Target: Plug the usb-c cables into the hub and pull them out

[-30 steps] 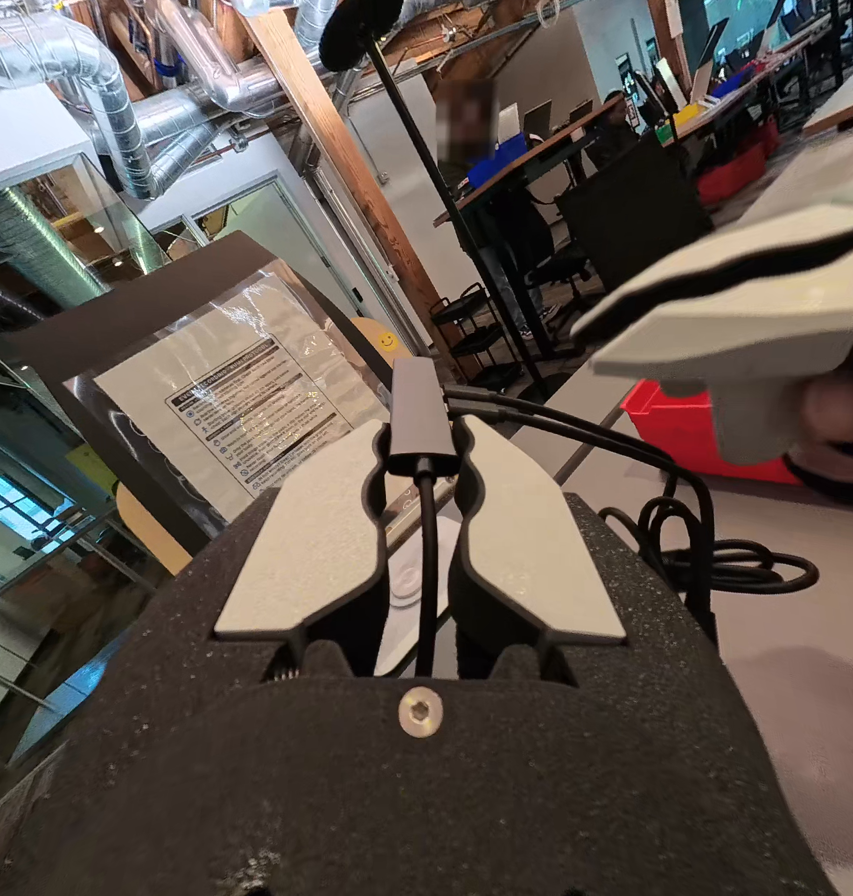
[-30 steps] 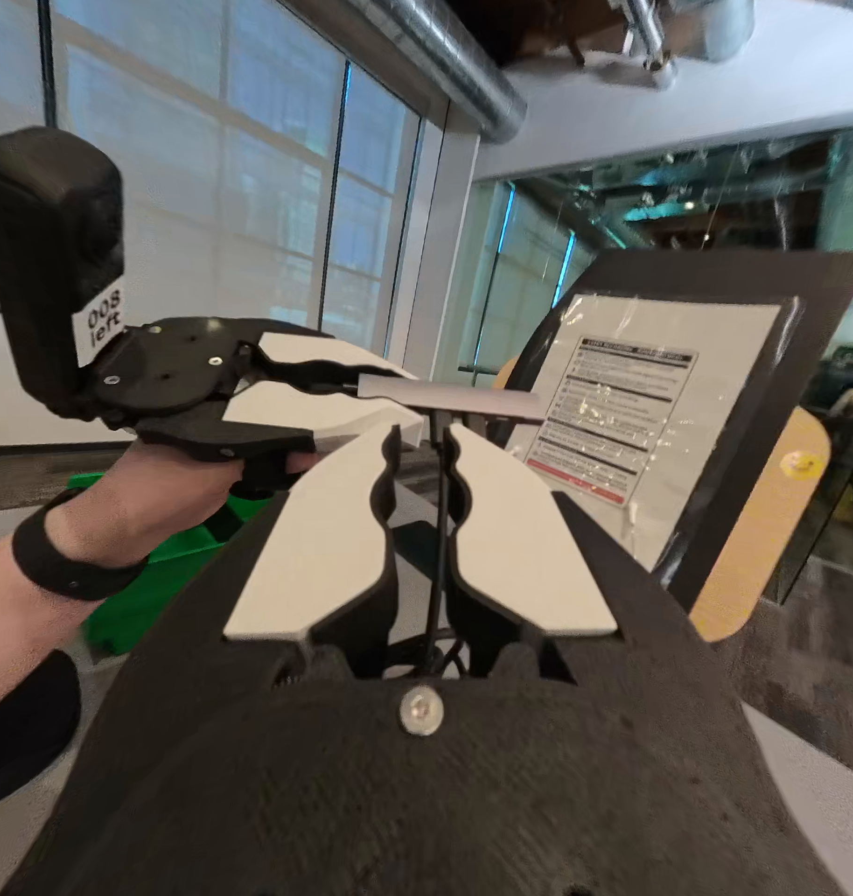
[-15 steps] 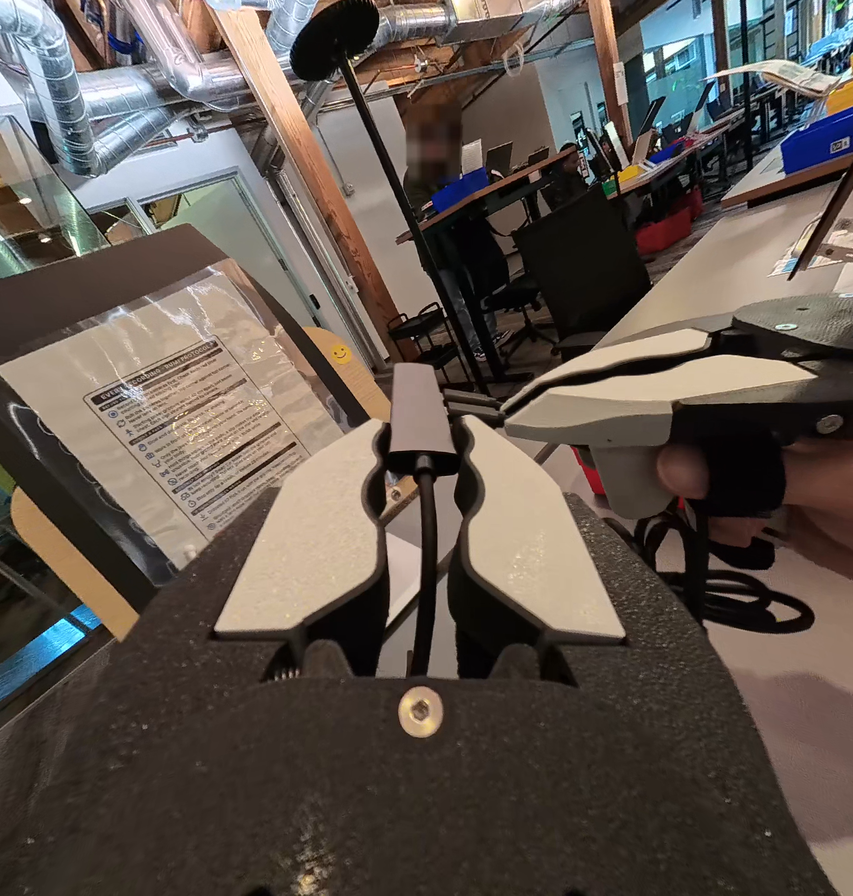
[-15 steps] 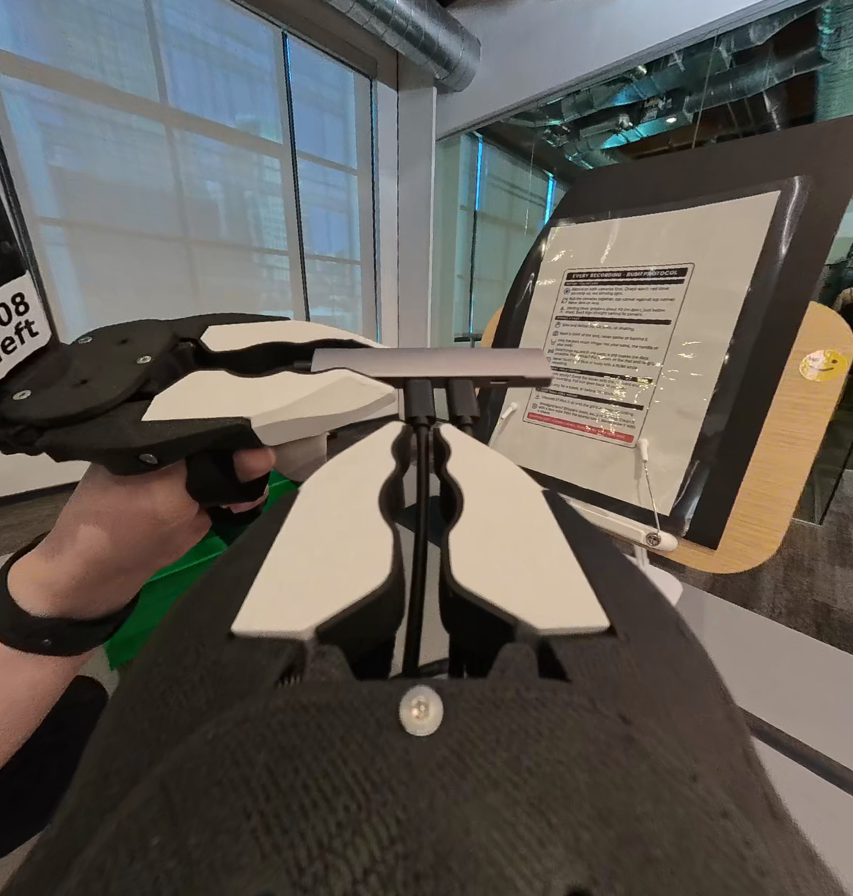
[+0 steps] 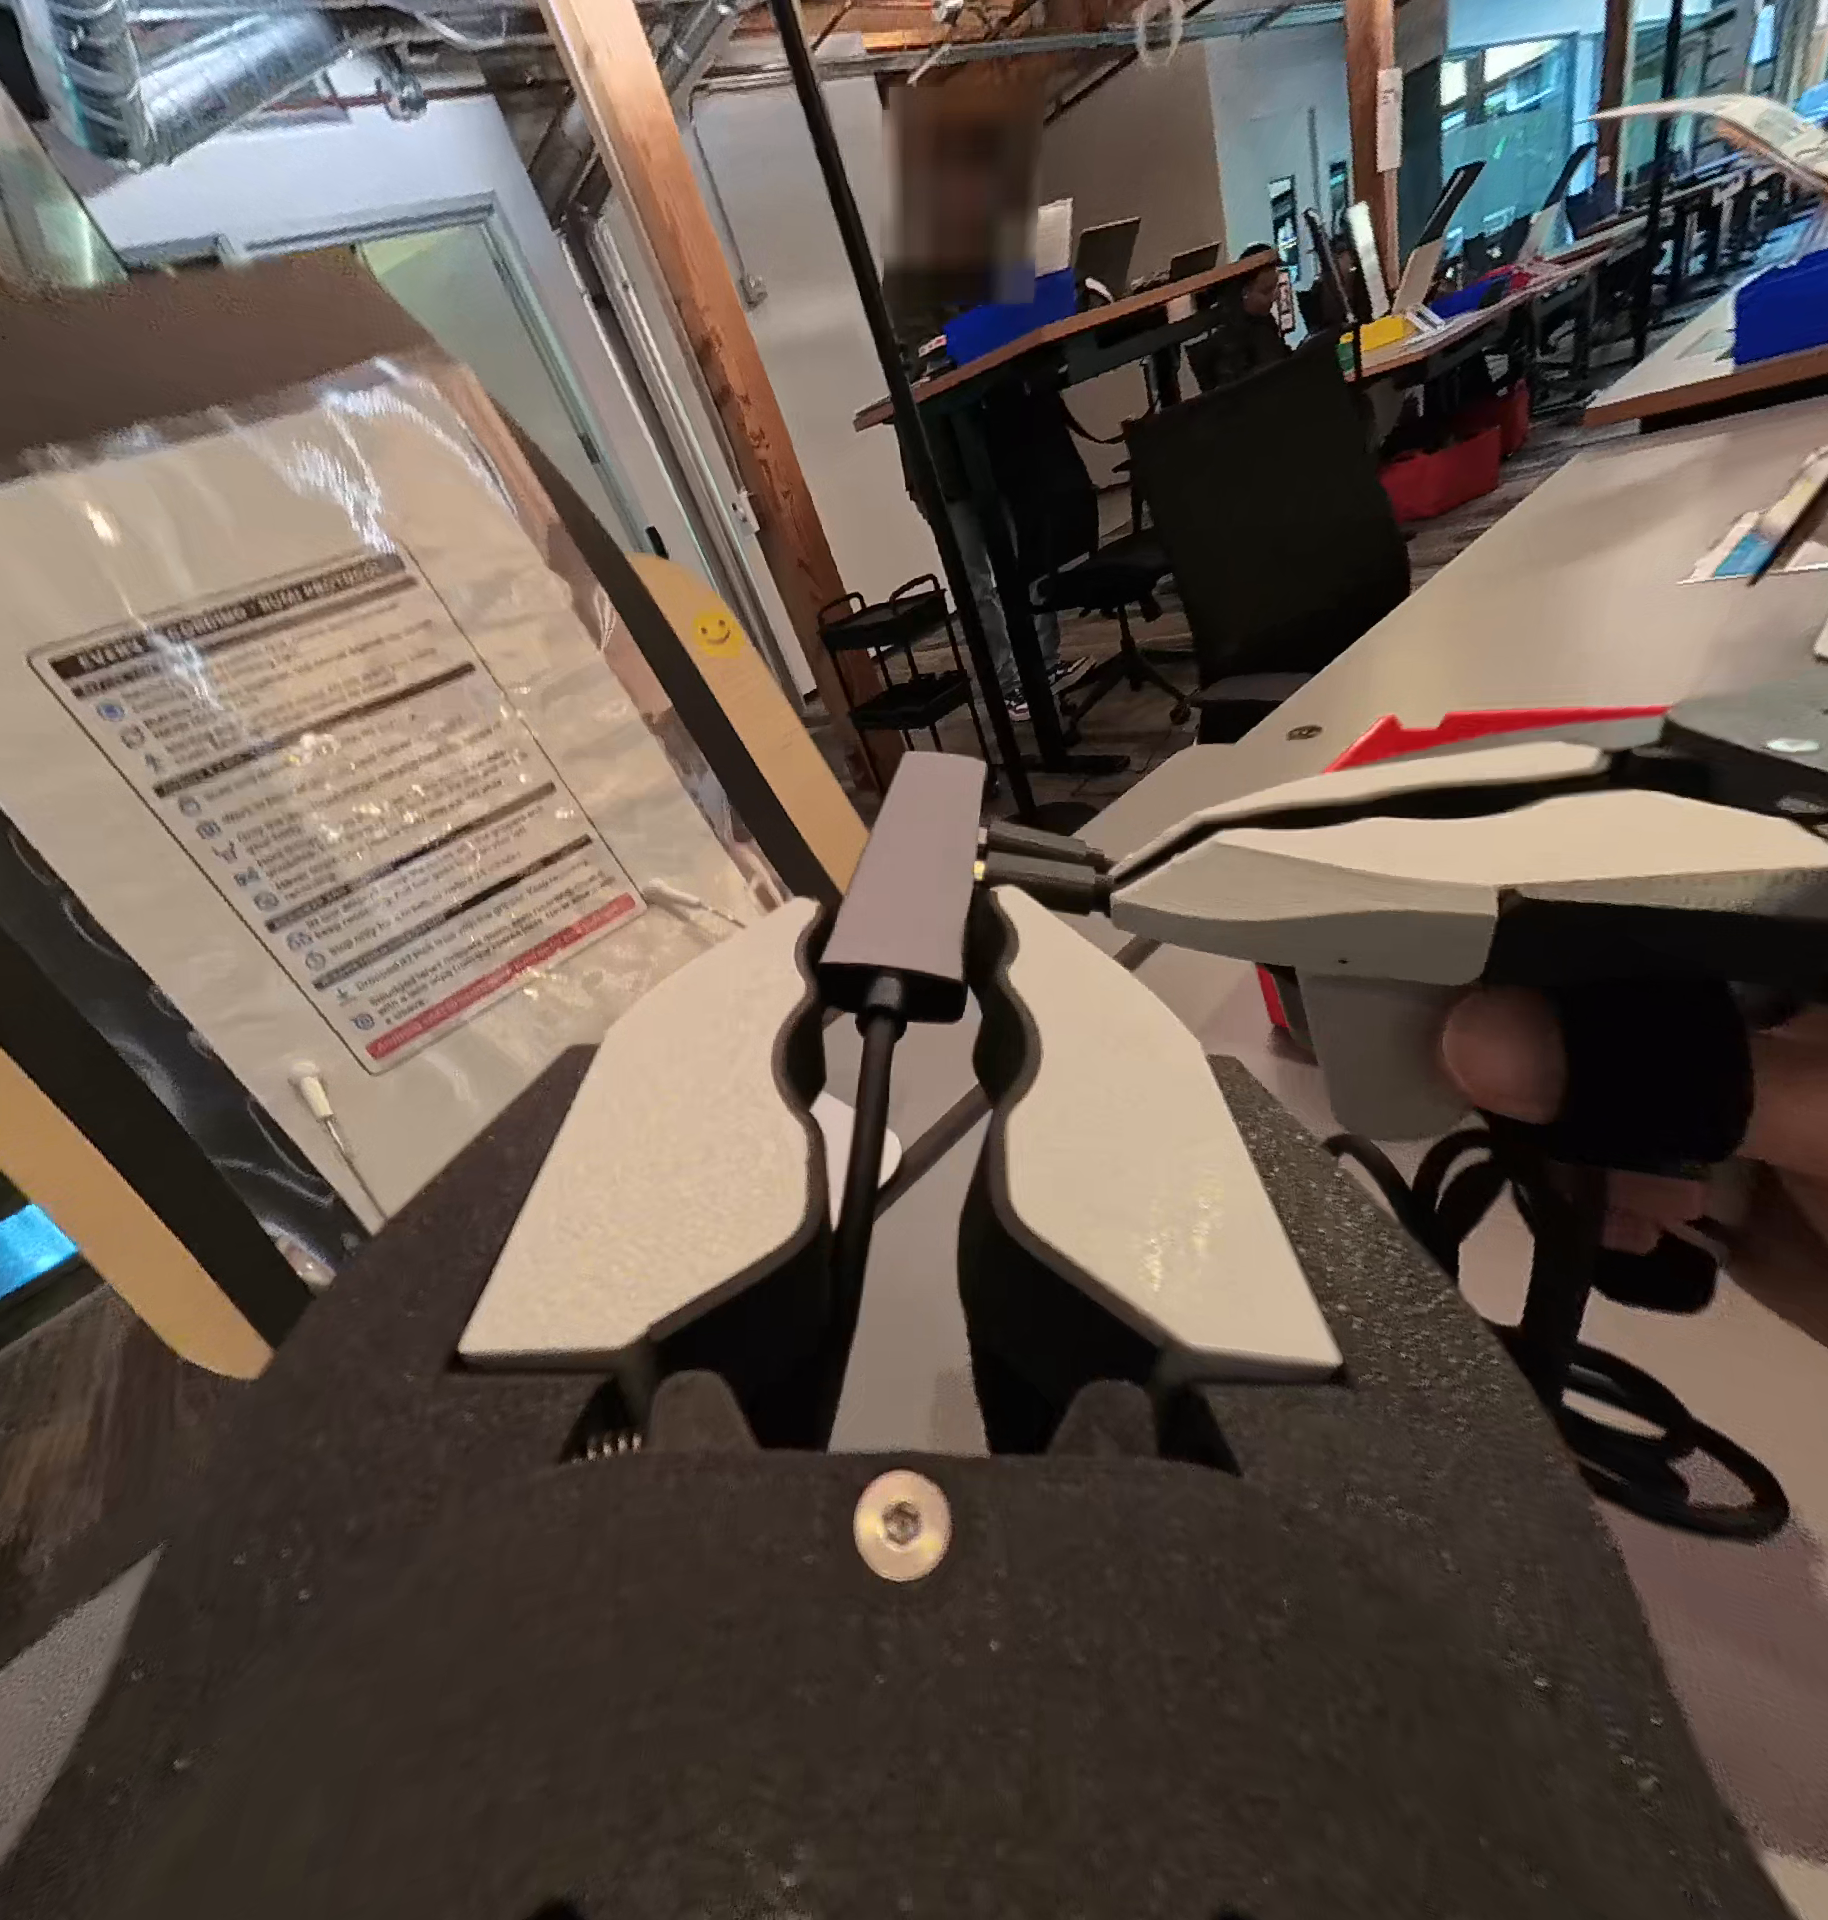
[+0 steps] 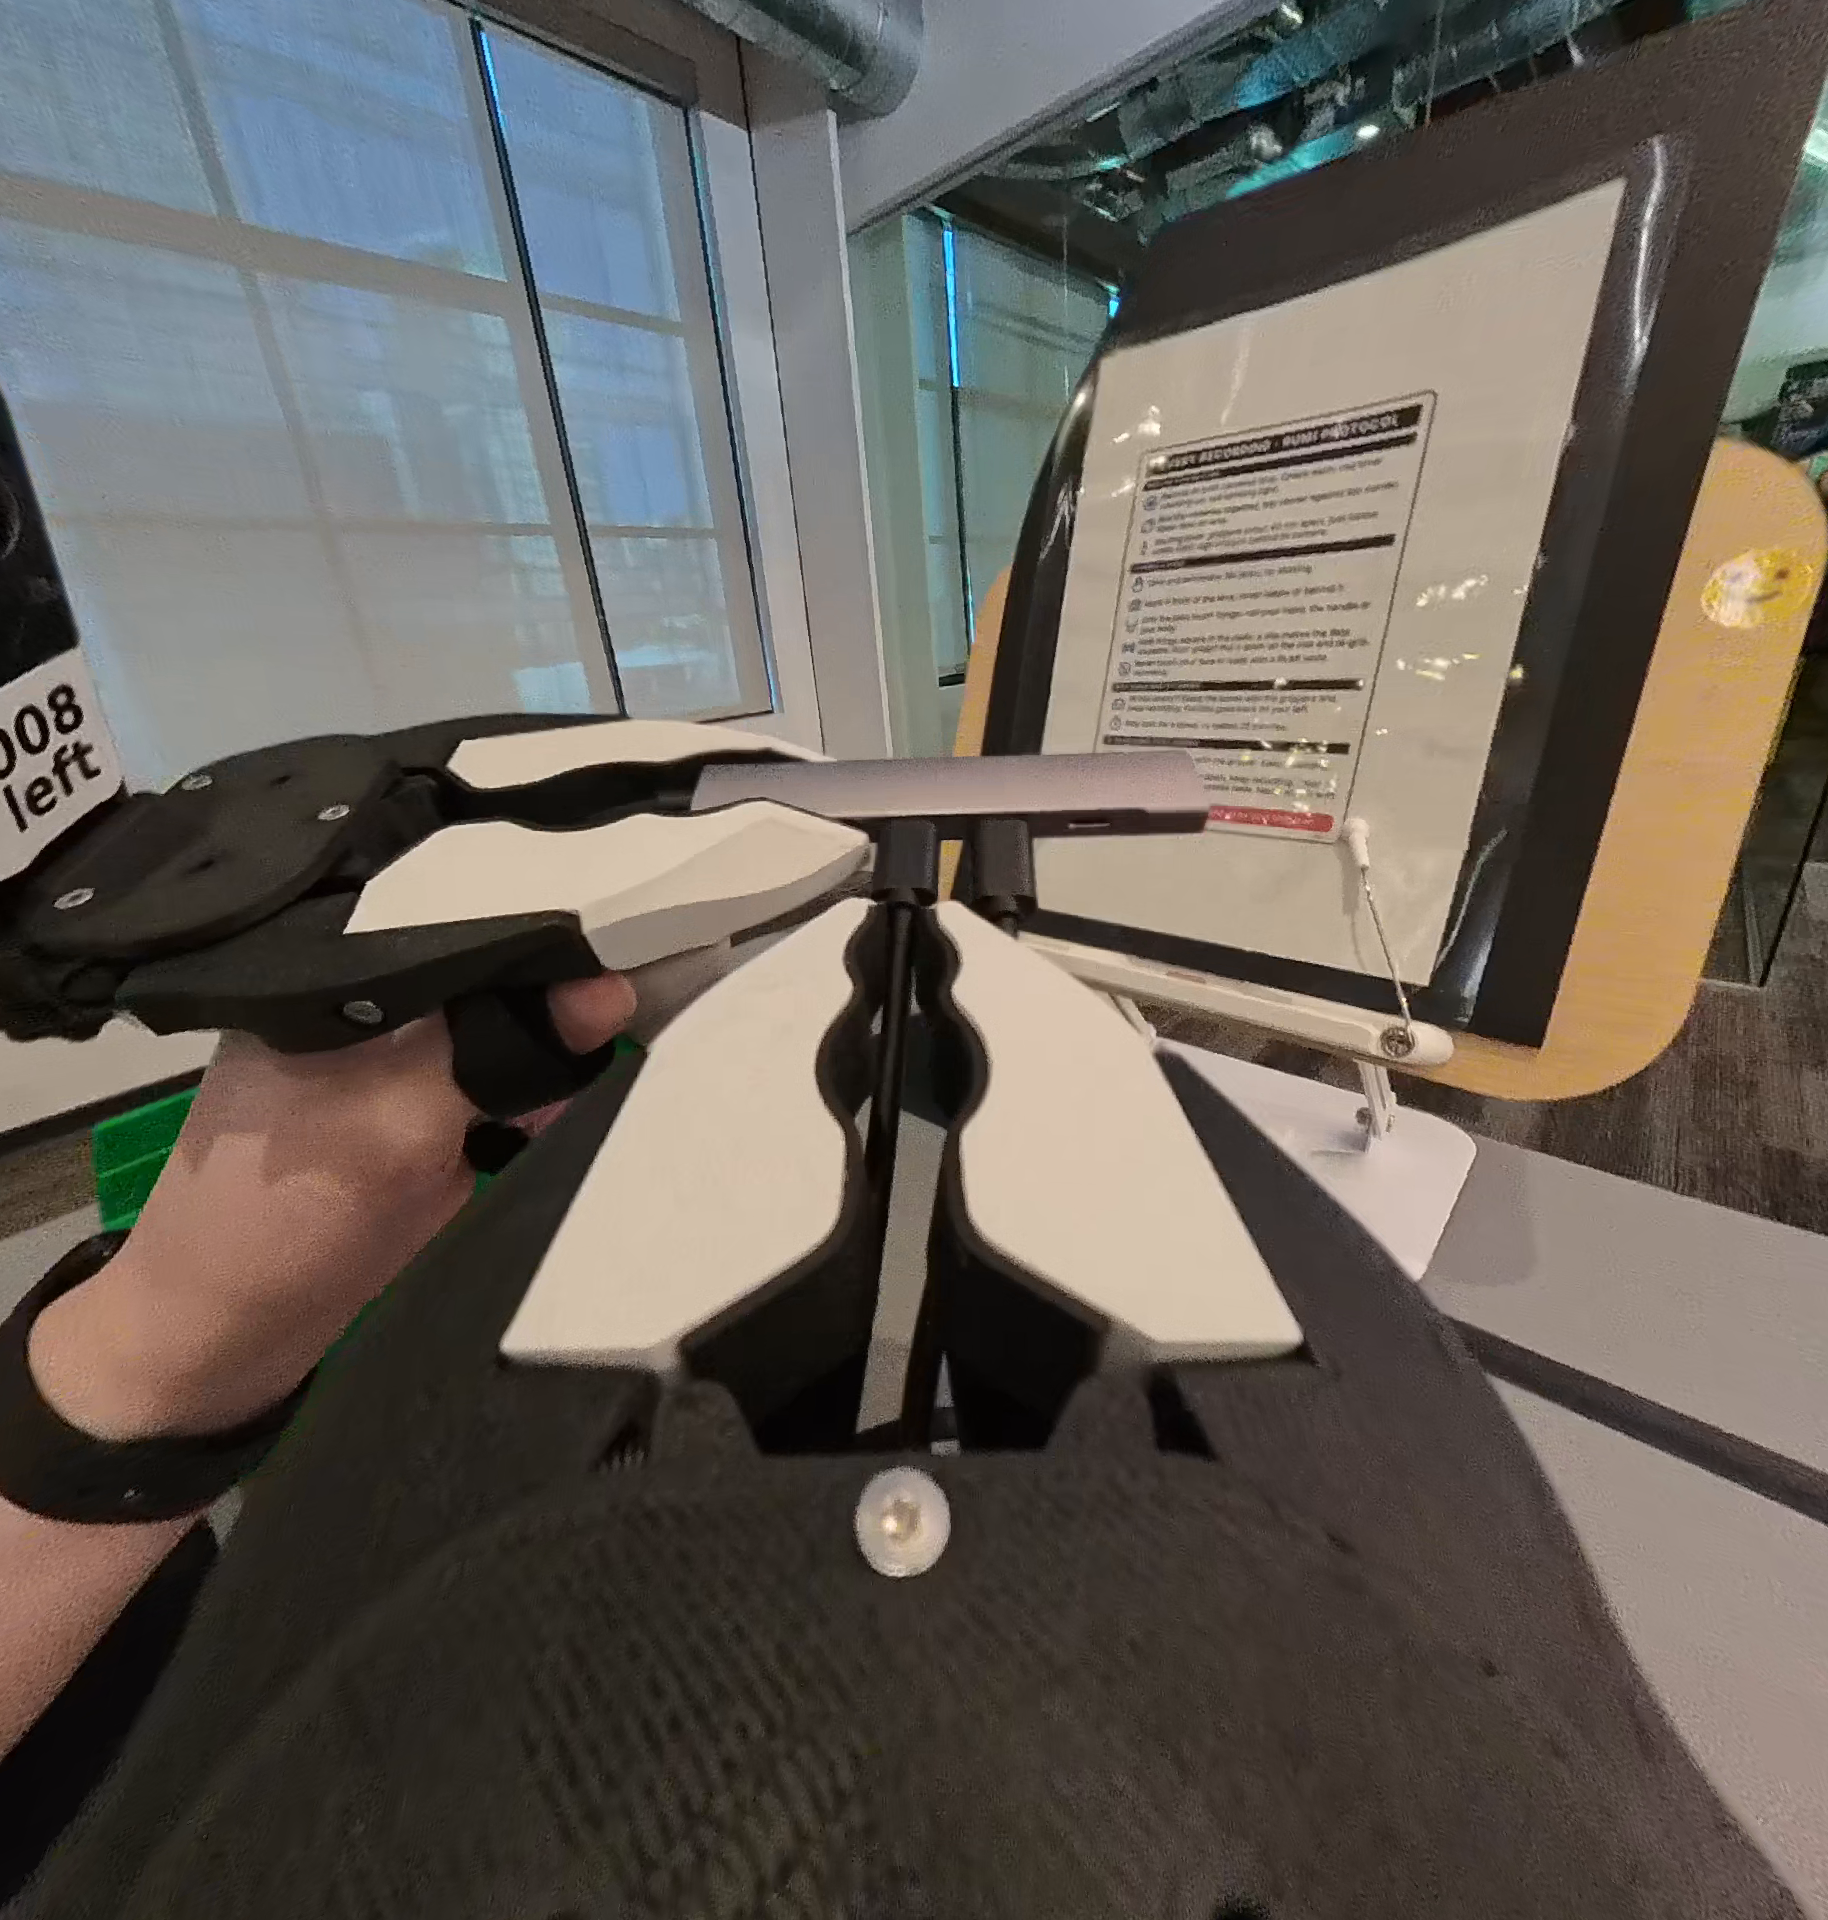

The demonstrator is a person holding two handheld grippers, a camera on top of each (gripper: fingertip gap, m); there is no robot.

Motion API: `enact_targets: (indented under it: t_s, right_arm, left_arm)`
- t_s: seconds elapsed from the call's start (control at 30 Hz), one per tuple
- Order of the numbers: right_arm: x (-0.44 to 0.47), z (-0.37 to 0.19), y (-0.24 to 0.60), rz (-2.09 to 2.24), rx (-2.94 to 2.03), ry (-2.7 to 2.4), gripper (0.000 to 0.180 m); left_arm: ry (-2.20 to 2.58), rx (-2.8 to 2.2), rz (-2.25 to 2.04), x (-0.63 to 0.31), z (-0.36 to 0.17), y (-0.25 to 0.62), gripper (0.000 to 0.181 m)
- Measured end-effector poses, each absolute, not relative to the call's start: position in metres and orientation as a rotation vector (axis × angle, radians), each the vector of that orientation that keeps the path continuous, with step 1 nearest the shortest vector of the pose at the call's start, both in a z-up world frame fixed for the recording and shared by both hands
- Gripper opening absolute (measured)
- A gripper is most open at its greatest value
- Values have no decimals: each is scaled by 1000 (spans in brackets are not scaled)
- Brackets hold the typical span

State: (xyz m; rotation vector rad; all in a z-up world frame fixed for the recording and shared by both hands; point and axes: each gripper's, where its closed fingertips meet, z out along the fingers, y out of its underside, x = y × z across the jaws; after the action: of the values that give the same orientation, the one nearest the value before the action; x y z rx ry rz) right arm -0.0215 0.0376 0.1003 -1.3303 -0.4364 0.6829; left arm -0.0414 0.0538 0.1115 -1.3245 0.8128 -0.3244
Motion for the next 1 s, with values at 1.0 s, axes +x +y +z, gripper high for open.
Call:
enact_targets:
  t_s: [1.0]
  right_arm:
    - [125,188,-56,421,-1446,-765,6]
  left_arm:
    - [608,-1380,-544,-140,152,66,24]
